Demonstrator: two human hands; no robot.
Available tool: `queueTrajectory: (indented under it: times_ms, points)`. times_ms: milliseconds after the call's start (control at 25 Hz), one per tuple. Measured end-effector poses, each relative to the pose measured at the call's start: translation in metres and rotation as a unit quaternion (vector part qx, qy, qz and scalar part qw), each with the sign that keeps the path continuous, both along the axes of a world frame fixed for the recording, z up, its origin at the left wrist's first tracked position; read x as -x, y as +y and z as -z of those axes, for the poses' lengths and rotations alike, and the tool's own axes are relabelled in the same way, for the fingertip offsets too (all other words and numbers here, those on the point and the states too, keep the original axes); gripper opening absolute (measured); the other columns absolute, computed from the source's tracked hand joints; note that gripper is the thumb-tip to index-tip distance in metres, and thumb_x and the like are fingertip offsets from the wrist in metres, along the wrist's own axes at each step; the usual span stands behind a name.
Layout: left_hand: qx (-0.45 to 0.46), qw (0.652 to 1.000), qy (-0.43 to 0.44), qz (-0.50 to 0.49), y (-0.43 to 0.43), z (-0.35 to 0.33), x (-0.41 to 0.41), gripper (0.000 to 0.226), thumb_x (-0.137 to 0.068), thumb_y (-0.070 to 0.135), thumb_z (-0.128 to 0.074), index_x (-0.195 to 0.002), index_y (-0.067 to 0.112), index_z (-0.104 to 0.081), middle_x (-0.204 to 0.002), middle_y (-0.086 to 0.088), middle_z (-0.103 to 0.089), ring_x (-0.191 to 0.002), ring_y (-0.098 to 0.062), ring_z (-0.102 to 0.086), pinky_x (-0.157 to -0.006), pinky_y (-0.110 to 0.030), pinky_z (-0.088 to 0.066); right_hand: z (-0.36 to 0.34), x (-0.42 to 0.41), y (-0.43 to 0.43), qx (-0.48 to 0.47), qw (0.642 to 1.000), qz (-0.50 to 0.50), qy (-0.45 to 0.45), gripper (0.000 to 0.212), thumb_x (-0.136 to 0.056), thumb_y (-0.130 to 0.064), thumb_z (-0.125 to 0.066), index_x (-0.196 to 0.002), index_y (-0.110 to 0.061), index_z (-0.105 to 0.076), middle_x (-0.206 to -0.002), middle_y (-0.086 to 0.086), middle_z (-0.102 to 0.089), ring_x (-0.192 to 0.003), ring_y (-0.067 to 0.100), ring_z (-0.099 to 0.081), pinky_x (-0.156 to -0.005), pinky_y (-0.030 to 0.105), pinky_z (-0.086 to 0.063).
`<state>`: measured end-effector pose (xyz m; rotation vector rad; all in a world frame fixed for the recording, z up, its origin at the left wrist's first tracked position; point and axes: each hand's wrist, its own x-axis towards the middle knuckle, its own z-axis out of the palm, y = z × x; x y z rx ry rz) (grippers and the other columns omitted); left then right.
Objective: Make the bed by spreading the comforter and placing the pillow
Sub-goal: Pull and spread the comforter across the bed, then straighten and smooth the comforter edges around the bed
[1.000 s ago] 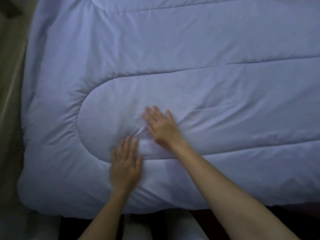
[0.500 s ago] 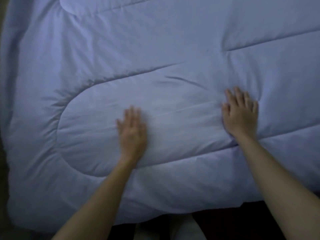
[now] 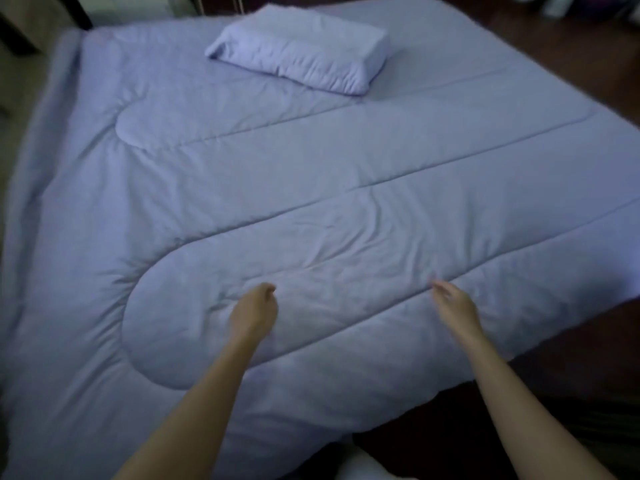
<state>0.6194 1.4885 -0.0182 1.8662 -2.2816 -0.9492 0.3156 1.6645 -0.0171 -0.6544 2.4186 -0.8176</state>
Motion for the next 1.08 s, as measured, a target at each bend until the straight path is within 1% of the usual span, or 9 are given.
queueTrajectory:
  times_ms: [80, 160, 240, 360, 520, 640, 720, 880, 1080]
  points:
    - [0.023, 0.993, 0.109, 0.048, -0.002, -0.050, 0.033, 0.028, -0.092, 0.019, -0.047, -0.113, 0.022, -0.065, -0.118, 0.000, -0.068, -0.110, -0.021, -0.061, -0.093, -0.029, -0.045, -0.044, -0.029, -0.031, 0.117, 0.991, -0.044, -0.048, 0.021, -0.094, -0.015, -0.053, -0.110, -0.014, -0.066, -0.113, 0.011, -0.069, -0.104, 0.025, -0.064, -0.082, 0.026, -0.046]
    - [0.045, 0.976, 0.207, 0.053, 0.002, -0.098, 0.059, 0.027, -0.089, 0.011, -0.047, -0.100, 0.024, -0.069, -0.106, 0.005, -0.071, -0.099, -0.014, -0.064, -0.085, -0.024, -0.046, -0.091, -0.047, -0.052, 0.204, 0.974, -0.069, -0.071, 0.017, -0.093, -0.015, -0.052, -0.099, -0.024, -0.066, -0.098, -0.002, -0.071, -0.088, 0.015, -0.068, -0.070, 0.019, -0.046]
    - [0.021, 0.954, 0.290, 0.068, 0.010, -0.139, 0.074, 0.030, -0.087, 0.006, -0.044, -0.089, 0.025, -0.068, -0.099, 0.008, -0.071, -0.090, -0.009, -0.066, -0.073, -0.021, -0.046, -0.135, -0.058, -0.057, 0.276, 0.955, -0.086, -0.069, 0.021, -0.093, -0.014, -0.051, -0.094, -0.028, -0.066, -0.092, -0.008, -0.071, -0.081, 0.008, -0.069, -0.068, 0.016, -0.048]
    - [0.005, 0.928, 0.362, 0.093, 0.021, -0.177, 0.092, 0.027, -0.090, 0.007, -0.044, -0.090, 0.021, -0.067, -0.097, 0.009, -0.072, -0.086, -0.008, -0.068, -0.066, -0.017, -0.044, -0.172, -0.058, -0.036, 0.324, 0.938, -0.112, -0.048, 0.025, -0.093, -0.011, -0.051, -0.092, -0.031, -0.067, -0.090, -0.008, -0.072, -0.081, 0.007, -0.070, -0.070, 0.020, -0.052]
    - [0.019, 0.904, 0.410, 0.115, 0.045, -0.209, 0.139, 0.023, -0.092, 0.011, -0.045, -0.096, 0.017, -0.067, -0.096, 0.002, -0.073, -0.082, -0.011, -0.068, -0.069, -0.019, -0.047, -0.195, -0.017, -0.003, 0.347, 0.931, -0.107, -0.029, 0.027, -0.092, -0.010, -0.052, -0.091, -0.032, -0.068, -0.085, -0.009, -0.073, -0.079, 0.010, -0.070, -0.072, 0.028, -0.053]
    - [0.028, 0.897, 0.431, 0.089, 0.065, -0.219, 0.199, 0.021, -0.092, 0.014, -0.047, -0.092, 0.017, -0.068, -0.089, 0.003, -0.073, -0.077, -0.012, -0.067, -0.066, -0.020, -0.045, -0.208, 0.037, 0.028, 0.363, 0.927, -0.095, -0.011, 0.028, -0.091, -0.010, -0.052, -0.091, -0.033, -0.068, -0.085, -0.010, -0.073, -0.080, 0.011, -0.070, -0.073, 0.031, -0.053]
    - [0.020, 0.892, 0.448, 0.060, 0.080, -0.219, 0.240, 0.020, -0.092, 0.016, -0.048, -0.093, 0.016, -0.068, -0.088, 0.003, -0.072, -0.075, -0.011, -0.066, -0.066, -0.020, -0.045, -0.217, 0.077, 0.053, 0.362, 0.927, -0.093, 0.002, 0.027, -0.091, -0.011, -0.052, -0.093, -0.032, -0.068, -0.087, -0.008, -0.073, -0.082, 0.013, -0.069, -0.075, 0.032, -0.052]
    - [-0.009, 0.884, 0.462, 0.064, 0.122, -0.211, 0.324, 0.020, -0.093, 0.016, -0.047, -0.096, 0.014, -0.067, -0.088, 0.001, -0.070, -0.072, -0.007, -0.064, -0.064, -0.015, -0.046, -0.227, 0.164, 0.100, 0.369, 0.926, -0.085, 0.018, 0.028, -0.093, -0.009, -0.051, -0.095, -0.030, -0.068, -0.085, -0.011, -0.072, -0.079, 0.010, -0.068, -0.074, 0.032, -0.052]
    - [-0.032, 0.889, 0.454, 0.056, 0.168, -0.189, 0.400, 0.020, -0.093, 0.015, -0.046, -0.092, 0.019, -0.066, -0.089, 0.002, -0.071, -0.077, -0.010, -0.067, -0.066, -0.018, -0.044, -0.221, 0.246, 0.134, 0.354, 0.931, -0.080, 0.020, 0.029, -0.093, -0.010, -0.050, -0.095, -0.033, -0.068, -0.085, -0.011, -0.071, -0.078, 0.010, -0.067, -0.072, 0.031, -0.052]
